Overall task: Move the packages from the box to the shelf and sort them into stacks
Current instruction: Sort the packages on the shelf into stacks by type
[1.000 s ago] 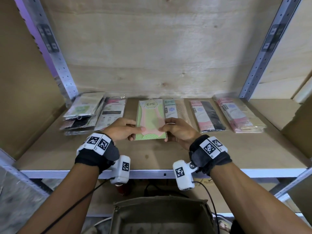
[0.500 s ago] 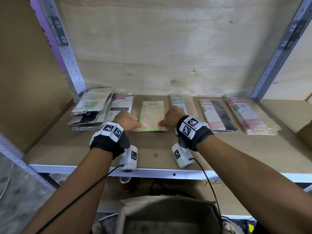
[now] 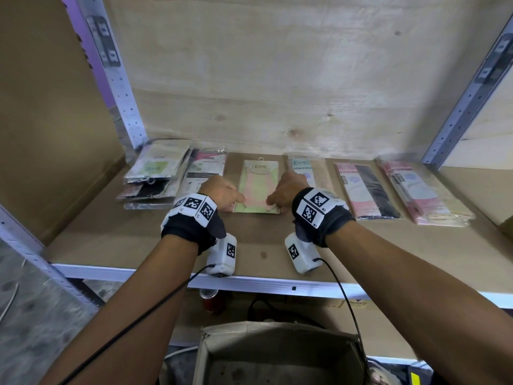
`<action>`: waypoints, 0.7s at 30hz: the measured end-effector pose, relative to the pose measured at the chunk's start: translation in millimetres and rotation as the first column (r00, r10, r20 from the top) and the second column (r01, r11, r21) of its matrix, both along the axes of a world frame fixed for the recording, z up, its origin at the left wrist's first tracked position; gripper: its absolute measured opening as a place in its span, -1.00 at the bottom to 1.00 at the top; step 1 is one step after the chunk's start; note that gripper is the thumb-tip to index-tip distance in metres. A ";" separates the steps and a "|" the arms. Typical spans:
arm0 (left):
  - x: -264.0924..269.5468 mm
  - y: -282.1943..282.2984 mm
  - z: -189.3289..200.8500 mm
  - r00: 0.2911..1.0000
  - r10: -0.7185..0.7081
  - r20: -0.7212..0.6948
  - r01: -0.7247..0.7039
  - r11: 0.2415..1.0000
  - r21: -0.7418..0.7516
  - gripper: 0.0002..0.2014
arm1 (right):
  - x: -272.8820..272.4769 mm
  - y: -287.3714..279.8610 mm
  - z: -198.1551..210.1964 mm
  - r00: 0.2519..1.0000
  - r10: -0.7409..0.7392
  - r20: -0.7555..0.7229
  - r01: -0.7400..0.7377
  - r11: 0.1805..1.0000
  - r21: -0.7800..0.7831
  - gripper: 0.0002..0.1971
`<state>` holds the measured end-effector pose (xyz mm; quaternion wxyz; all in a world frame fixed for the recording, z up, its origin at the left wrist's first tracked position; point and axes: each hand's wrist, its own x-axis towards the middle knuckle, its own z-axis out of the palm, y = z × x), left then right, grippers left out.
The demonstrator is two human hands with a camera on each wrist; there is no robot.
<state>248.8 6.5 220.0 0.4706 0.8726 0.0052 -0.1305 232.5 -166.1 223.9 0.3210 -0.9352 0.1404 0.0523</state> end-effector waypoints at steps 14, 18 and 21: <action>-4.5 1.7 5.5 1.000 0.013 0.007 -0.013 0.999 -0.043 -0.65 | -2.6 2.9 15.1 0.999 0.027 -0.040 -0.032 0.990 -0.138 -0.67; -2.2 24.6 18.2 0.987 0.100 0.123 -0.092 0.993 -0.069 -0.75 | 1.2 10.2 27.3 0.996 0.074 0.048 -0.070 0.994 -0.079 -0.85; -1.3 53.0 28.5 0.956 0.212 0.203 -0.191 0.975 -0.118 -0.94 | 13.3 28.4 26.0 0.990 0.108 0.085 -0.109 0.994 0.004 -0.74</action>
